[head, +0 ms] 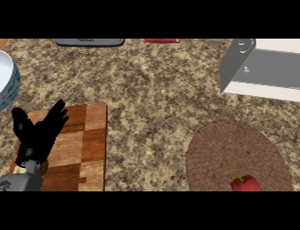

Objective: Pick the tomato from the placemat and place it in the tiered shelf

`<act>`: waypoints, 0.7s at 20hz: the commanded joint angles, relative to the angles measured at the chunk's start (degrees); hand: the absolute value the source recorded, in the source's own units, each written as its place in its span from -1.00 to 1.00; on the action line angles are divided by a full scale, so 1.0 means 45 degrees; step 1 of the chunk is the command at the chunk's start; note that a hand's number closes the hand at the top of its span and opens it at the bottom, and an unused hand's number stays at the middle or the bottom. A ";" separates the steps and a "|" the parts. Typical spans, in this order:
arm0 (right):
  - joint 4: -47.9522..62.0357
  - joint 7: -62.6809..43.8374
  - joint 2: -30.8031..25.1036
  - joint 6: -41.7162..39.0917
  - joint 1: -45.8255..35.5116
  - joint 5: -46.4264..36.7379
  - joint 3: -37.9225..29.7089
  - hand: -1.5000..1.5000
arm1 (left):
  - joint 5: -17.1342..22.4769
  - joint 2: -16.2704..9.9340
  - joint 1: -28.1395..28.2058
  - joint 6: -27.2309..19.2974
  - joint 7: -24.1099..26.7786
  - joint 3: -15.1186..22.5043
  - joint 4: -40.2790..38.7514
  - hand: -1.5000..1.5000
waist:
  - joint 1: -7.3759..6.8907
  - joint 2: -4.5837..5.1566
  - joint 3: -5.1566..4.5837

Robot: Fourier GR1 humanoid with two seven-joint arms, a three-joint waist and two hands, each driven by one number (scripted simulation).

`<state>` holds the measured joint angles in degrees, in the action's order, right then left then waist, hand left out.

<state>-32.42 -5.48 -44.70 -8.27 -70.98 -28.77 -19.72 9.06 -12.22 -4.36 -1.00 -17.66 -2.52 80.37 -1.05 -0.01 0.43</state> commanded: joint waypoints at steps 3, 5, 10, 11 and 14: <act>0.0229 -0.0451 0.0383 0.0507 -0.0294 0.1563 -0.1578 -1.00 | -0.0170 0.0153 0.0305 0.0056 0.0579 -0.0123 -0.1118 0.00 | 0.0145 0.0045 -0.0102; 0.1259 0.0165 -0.0202 0.0334 -0.0538 0.1905 -0.2132 -1.00 | -0.0269 0.0654 0.0312 -0.0244 0.0140 0.0364 -0.0358 0.00 | -0.0128 0.0147 -0.0083; 0.0577 -0.1109 -0.0464 0.1137 -0.0922 0.2838 -0.3065 -1.00 | -0.0071 0.0146 0.0535 0.0281 0.0401 -0.0069 -0.0621 0.00 | 0.0115 0.0028 -0.0099; 0.0935 -0.1043 -0.0560 0.1849 -0.1192 0.2607 -0.3054 -1.00 | 0.0045 -0.0077 -0.0221 0.0298 -0.0314 -0.0173 -0.0640 0.00 | -0.0004 0.0105 -0.0094; 0.0802 -0.0865 -0.1138 0.2453 -0.1081 0.2464 -0.3088 -1.00 | -0.0361 0.0443 0.0310 -0.0026 0.0521 0.0075 -0.0819 0.00 | 0.0006 0.0108 -0.0098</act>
<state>-29.09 -9.84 -47.71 -1.31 -75.49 -17.69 -32.51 8.66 -11.91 -4.36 -0.29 -16.65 -2.94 80.02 -0.99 -0.04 0.41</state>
